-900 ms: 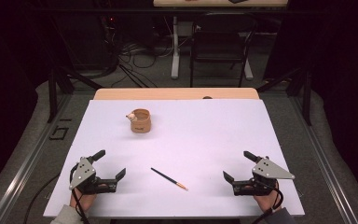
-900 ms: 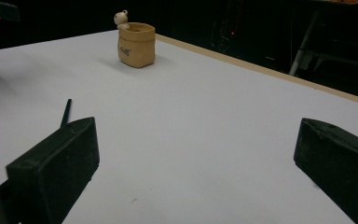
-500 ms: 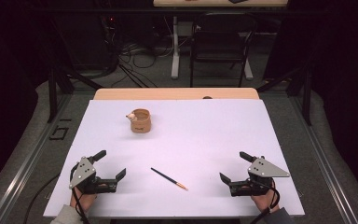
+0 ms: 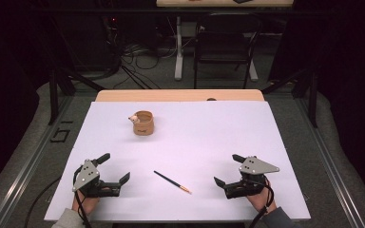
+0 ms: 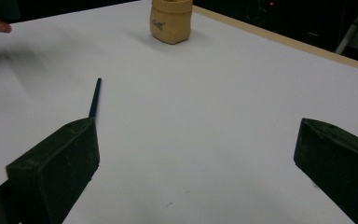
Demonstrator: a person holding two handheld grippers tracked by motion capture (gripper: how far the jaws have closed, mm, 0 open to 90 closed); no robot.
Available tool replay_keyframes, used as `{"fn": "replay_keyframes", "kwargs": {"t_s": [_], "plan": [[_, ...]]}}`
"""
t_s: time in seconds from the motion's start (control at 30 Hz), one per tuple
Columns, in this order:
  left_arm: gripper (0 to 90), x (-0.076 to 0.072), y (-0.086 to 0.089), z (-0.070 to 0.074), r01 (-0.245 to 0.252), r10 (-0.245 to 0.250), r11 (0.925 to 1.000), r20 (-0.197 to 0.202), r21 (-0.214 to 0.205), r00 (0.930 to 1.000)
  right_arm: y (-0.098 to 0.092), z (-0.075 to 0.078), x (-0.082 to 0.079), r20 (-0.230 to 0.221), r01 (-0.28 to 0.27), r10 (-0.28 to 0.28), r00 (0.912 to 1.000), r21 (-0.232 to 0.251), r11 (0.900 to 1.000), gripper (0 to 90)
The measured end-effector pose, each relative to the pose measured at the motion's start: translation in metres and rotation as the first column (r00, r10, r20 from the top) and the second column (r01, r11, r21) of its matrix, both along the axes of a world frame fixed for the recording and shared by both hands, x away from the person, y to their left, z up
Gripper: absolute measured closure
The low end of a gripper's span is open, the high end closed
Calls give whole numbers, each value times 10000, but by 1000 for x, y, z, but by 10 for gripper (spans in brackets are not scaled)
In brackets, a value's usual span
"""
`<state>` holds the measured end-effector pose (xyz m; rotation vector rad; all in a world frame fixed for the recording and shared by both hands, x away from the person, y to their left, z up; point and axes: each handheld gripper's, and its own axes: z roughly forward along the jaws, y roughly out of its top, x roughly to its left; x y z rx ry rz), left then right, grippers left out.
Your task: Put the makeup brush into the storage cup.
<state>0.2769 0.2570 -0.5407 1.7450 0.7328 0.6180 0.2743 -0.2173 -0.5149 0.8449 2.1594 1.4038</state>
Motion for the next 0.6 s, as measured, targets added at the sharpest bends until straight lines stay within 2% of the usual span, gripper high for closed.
{"fn": "replay_keyframes", "kwargs": {"t_s": [0.13, 0.33, 0.37, 0.4, 0.6], "plan": [[0, 0, -1, 0, 121, -120, 9999, -32, 52, 9999, 10, 0, 4, -357, -447, 440, 9984, -180, 9988, 0], [0, 0, -2, 0, 154, -153, 9999, -46, 41, 9999, 21, -1, 9, -640, -771, 745, 9952, -394, 9962, 1], [0, 0, -2, 0, 176, -176, 9998, -65, 59, 9998, 23, -2, 11, -793, -882, 852, 9932, -356, 9955, 0], [0, 0, -2, -1, 213, -212, 9997, -76, 95, 9997, 28, -2, 14, -1145, -1092, 1041, 9880, -394, 9932, 0], [0, 1, -3, -1, 236, -235, 9996, -120, 122, 9997, 43, -3, 21, -1376, -1374, 1278, 9822, -632, 9885, 0]]}}
